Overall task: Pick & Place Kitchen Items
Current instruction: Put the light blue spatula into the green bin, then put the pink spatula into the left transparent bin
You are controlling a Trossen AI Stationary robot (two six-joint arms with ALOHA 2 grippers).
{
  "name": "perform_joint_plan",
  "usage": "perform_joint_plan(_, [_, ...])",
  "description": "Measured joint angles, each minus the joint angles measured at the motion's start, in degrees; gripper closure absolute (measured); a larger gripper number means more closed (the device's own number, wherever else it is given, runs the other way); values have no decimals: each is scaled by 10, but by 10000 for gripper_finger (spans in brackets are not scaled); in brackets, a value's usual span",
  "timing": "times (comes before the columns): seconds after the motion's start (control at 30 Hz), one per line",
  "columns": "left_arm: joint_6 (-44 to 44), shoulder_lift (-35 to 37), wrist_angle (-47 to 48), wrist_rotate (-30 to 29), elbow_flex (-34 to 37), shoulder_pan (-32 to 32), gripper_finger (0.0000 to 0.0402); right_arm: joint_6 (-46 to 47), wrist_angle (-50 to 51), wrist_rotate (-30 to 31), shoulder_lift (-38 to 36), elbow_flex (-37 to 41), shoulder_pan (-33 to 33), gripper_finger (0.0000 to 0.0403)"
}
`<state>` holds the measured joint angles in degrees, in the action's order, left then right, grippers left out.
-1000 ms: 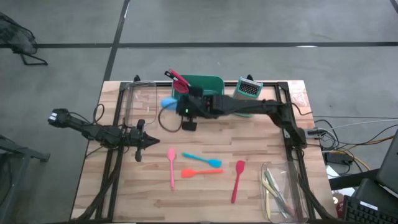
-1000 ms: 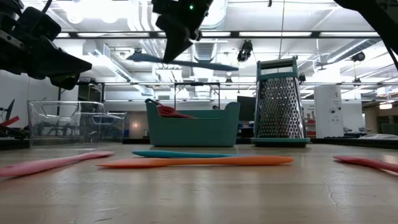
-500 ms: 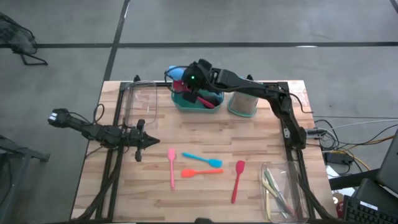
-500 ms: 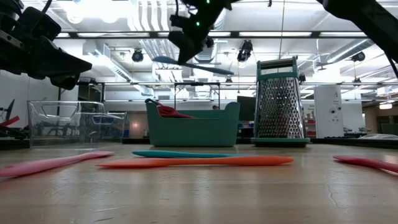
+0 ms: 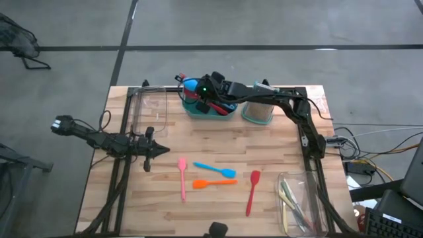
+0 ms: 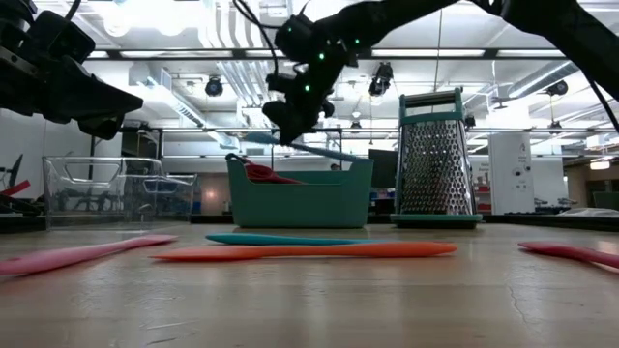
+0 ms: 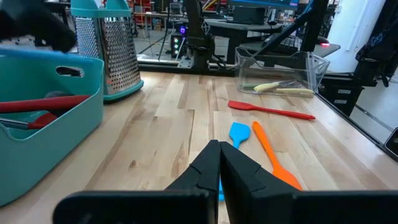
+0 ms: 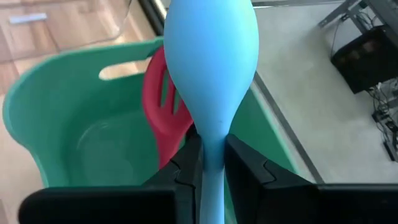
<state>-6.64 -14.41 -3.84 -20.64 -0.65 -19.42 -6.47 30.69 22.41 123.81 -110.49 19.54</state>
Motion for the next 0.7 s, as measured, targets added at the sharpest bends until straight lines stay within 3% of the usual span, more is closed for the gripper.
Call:
perform_joint_plan(0.17, [0, 0, 0, 0, 0, 0, 390, -7, -27, 0, 0, 45, 1, 352])
perform_joint_plan(0.4, [0, 0, 0, 0, 0, 0, 390, 3, -32, 0, 0, 77, 1, 300])
perform_joint_plan(0.7, [0, 0, 0, 0, 0, 0, 390, 8, -1, 1, -2, 29, -7, 240])
